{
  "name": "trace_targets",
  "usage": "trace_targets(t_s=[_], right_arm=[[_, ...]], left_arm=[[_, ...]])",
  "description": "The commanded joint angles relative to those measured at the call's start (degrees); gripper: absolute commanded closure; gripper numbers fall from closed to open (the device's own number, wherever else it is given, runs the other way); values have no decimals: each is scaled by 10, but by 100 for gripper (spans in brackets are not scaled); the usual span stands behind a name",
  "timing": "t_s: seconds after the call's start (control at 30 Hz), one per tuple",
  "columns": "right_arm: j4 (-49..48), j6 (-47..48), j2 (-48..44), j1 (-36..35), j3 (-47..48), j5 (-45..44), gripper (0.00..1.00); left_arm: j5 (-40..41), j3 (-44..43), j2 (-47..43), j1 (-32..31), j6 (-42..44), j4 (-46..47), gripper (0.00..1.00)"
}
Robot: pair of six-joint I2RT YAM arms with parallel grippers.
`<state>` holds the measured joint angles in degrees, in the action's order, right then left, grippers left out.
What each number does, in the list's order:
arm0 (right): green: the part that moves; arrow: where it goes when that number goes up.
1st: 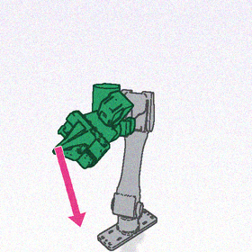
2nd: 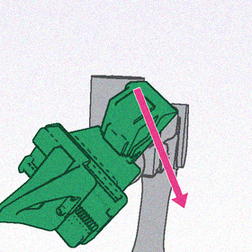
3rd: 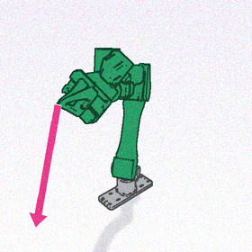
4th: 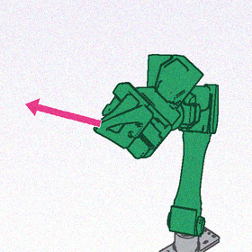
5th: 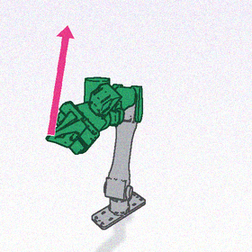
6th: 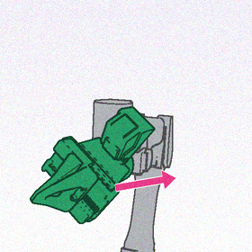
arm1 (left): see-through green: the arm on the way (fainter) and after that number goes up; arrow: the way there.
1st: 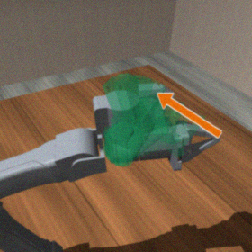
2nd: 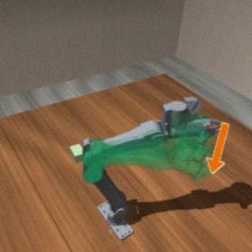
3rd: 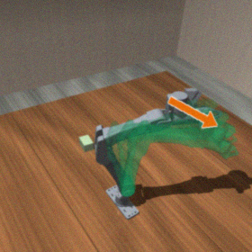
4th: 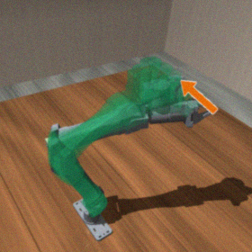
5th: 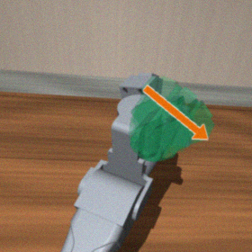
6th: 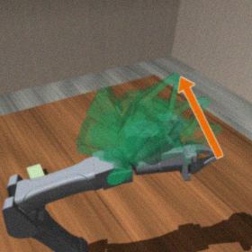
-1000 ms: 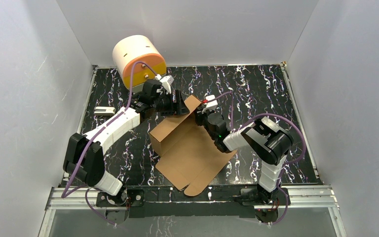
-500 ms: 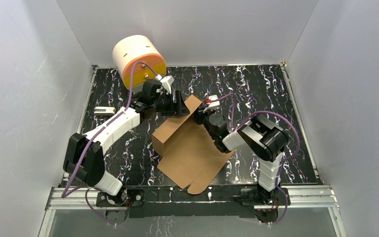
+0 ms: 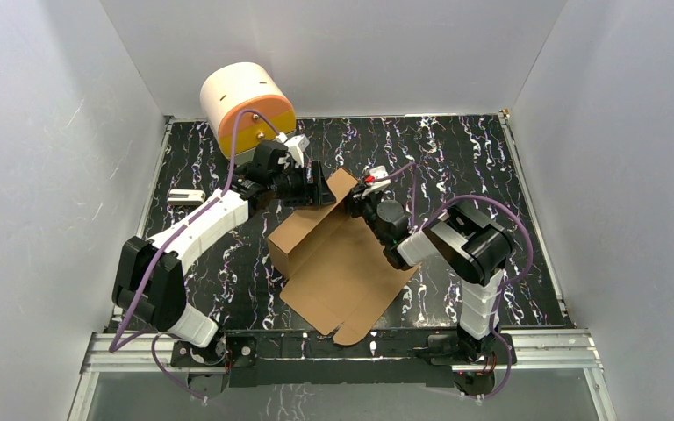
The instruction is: Fold the paper box
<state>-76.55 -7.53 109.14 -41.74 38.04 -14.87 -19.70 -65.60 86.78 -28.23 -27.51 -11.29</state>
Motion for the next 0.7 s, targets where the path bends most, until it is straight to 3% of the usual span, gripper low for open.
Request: trace_targets(t_s=[0.0,0.33,0.43,0.67], right_arm=[[-48,26,8,2,17,-12,57],[-20,-7,17,3,38,-108,64],[-14,-10,16,3,43,-87,63],[-10,-3,-18,3,15,-13,43]], left_arm=[[2,-6,-7,3,22,-54,28],[-15,-4,-16,3,17,-49,28],[-12,-4,-17,2,18,-50,28],[54,-6,-43,3,37,-59,23]])
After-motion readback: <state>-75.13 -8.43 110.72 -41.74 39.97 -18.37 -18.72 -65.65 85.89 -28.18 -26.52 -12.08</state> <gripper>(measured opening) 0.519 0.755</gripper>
